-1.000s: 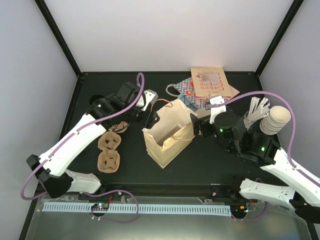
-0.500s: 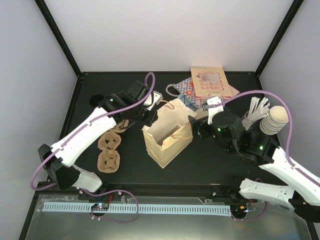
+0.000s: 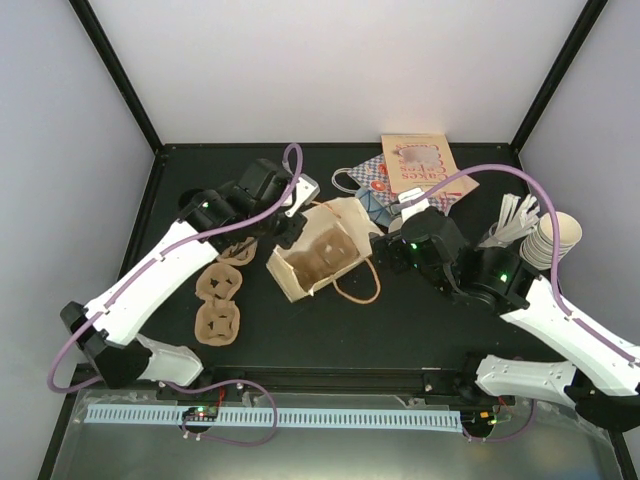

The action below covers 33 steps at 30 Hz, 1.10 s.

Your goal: Pack the takeout coffee

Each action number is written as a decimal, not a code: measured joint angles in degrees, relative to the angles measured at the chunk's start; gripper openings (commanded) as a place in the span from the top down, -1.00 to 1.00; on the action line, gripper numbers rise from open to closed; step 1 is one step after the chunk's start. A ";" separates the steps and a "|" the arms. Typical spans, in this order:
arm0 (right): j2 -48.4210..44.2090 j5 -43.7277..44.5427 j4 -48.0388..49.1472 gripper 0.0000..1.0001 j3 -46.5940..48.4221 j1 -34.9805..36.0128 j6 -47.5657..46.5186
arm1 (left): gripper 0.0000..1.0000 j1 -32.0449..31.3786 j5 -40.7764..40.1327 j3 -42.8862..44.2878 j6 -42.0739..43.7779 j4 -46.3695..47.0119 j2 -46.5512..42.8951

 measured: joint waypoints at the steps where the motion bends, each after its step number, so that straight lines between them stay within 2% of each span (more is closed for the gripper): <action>1: 0.02 -0.02 -0.17 -0.98 0.00 -0.07 0.20 | 0.97 0.00 -0.76 0.00 1.53 0.28 -0.76; 5: 0.52 -0.09 -0.98 -0.98 -0.02 -0.28 1.31 | 0.97 -0.04 -2.99 -1.53 5.92 1.81 -3.41; 13: 1.18 -2.12 -1.31 -0.96 -1.18 -0.33 1.86 | 0.97 -2.54 -3.23 -11.93 8.94 6.25 -9.01; 23: -1.03 -12.79 -0.52 -0.93 -6.99 -0.33 -1.11 | 0.97 -6.71 -0.24 -17.00 8.72 8.33 -15.96; 33: -9.05 -20.00 5.38 -0.93 -23.30 0.17 2.27 | 0.97 -10.12 5.33 -20.09 7.85 8.85 -18.62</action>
